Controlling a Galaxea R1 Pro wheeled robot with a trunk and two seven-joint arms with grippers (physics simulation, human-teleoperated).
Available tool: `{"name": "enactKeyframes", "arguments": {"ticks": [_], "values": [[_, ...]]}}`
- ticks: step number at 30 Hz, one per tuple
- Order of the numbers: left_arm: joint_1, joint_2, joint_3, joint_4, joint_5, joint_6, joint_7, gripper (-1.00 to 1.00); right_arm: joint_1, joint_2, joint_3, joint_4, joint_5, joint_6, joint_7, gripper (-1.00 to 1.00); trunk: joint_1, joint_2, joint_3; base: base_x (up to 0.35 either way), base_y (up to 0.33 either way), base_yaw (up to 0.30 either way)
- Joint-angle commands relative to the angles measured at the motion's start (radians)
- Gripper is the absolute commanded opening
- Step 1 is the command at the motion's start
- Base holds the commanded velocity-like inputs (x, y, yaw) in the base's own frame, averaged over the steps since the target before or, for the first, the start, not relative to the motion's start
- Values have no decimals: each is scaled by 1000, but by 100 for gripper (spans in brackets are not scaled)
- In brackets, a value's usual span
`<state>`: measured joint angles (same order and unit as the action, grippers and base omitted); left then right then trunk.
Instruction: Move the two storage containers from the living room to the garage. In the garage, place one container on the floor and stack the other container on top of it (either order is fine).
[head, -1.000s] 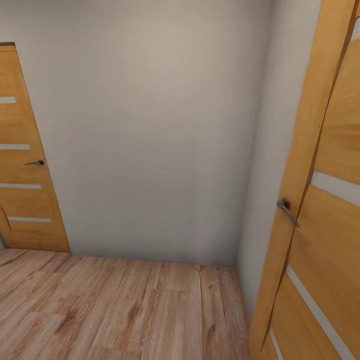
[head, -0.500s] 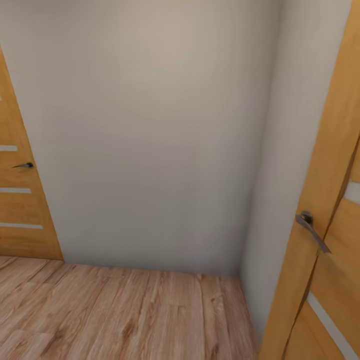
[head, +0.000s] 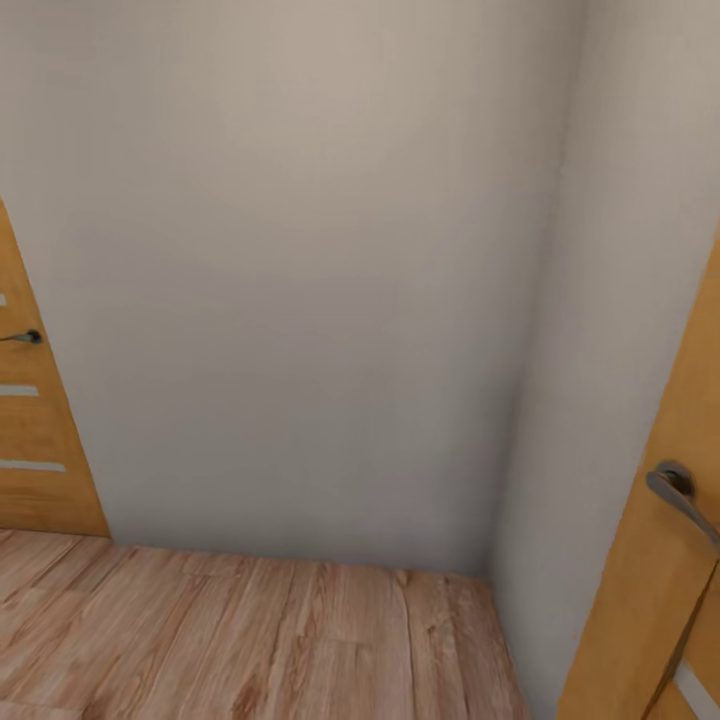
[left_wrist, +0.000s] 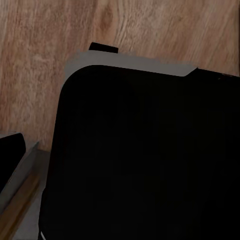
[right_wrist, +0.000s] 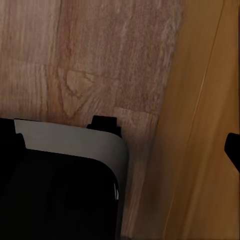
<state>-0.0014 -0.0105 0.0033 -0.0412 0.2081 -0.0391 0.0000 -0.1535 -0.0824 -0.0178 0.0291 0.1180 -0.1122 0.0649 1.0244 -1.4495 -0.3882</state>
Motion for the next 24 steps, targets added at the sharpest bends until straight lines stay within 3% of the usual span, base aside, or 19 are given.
{"name": "enactKeyframes", "arguments": {"ticks": [1, 15, 24], "values": [[0, 0, 0, 0, 6, -2, 0, 100, -1, 0, -3, 3, 9, -6, 1, 100, 1, -1, -1, 301, 0, 0], [0, 0, 0, 0, 7, -2, 0, 100, -1, 0, -3, 3, 9, -6, 2, 100, 1, -1, -1, 275, 0, 0], [0, 0, 0, 0, 7, -2, 0, 100, -1, 0, -3, 3, 9, -6, 1, 100, 1, -1, -1, 46, 0, 0]]}}
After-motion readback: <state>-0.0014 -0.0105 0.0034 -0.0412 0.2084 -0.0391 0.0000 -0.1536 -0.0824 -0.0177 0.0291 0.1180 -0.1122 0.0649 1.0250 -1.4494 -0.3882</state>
